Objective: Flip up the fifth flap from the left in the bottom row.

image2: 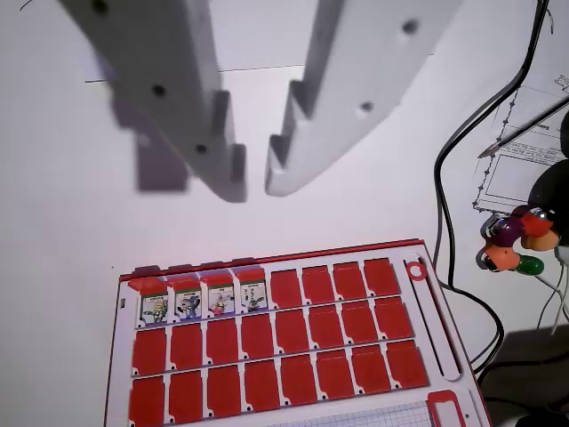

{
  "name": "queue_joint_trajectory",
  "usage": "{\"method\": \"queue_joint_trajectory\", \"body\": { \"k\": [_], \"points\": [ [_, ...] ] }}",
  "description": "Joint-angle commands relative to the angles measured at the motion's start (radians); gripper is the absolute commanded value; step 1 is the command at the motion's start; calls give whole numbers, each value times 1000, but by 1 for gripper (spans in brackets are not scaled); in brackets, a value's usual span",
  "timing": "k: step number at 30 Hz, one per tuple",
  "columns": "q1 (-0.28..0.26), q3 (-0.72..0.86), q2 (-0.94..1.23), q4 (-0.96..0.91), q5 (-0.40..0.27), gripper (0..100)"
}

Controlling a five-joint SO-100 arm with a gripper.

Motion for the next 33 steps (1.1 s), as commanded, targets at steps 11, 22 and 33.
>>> {"method": "queue_joint_trajectory", "body": {
  "k": [11,22,33],
  "points": [
    [12,-78,6,-8,8,2],
    [12,-109,-55,6,25,2],
    [21,-284,-256,83,75,2]
  ]
}}
